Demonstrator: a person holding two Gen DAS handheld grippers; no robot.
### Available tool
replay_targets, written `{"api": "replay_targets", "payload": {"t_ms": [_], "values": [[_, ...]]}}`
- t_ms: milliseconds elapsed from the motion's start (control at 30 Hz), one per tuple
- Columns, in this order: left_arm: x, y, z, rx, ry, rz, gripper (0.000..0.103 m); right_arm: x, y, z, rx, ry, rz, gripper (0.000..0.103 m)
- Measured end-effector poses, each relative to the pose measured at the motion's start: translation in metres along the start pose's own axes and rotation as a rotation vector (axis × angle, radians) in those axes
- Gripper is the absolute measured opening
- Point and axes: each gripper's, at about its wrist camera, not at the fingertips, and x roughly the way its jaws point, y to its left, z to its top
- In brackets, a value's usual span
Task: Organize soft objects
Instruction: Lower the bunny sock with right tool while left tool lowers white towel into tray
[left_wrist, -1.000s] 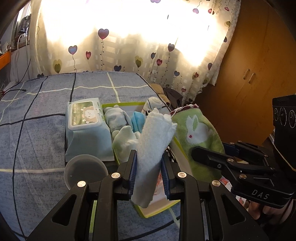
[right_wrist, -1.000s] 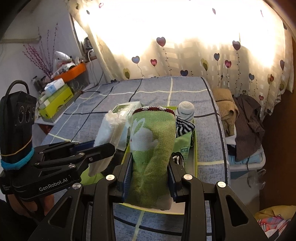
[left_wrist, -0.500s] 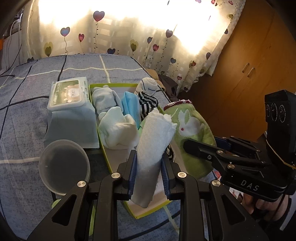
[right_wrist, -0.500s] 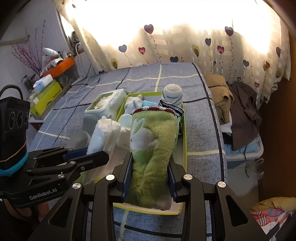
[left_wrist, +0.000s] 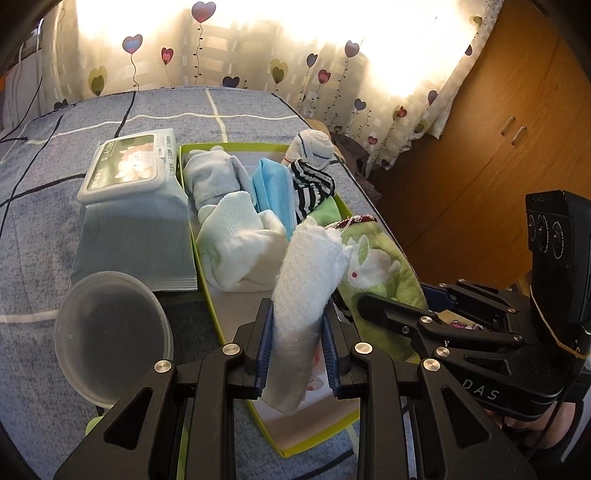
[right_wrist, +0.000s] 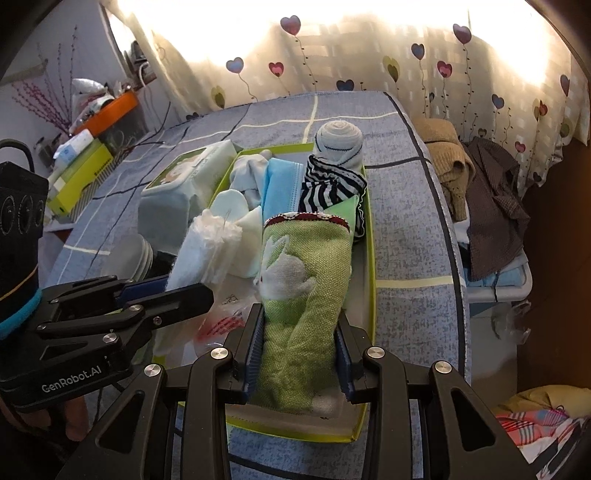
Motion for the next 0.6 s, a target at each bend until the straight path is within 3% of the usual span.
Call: {"api": "replay_targets", "payload": {"t_ms": [200,367,600], "values": [[0.008,0.002,0.001,0.000,0.015,0.016,0.026,0.009,-0.003,0.000,-0.001,0.029,0.009,0.038],[0.007,-0.002,0.002,0.015,0.007,0.025,0.027,0.004,-0.002,-0.002,-0.014,0.022,0.005,0.048],[0.000,-0.009,0.001,0.043,-0.015,0.031,0.030,-0.010,0.000,-0.001,-0.021,-0.023,0.007,0.049]]}}
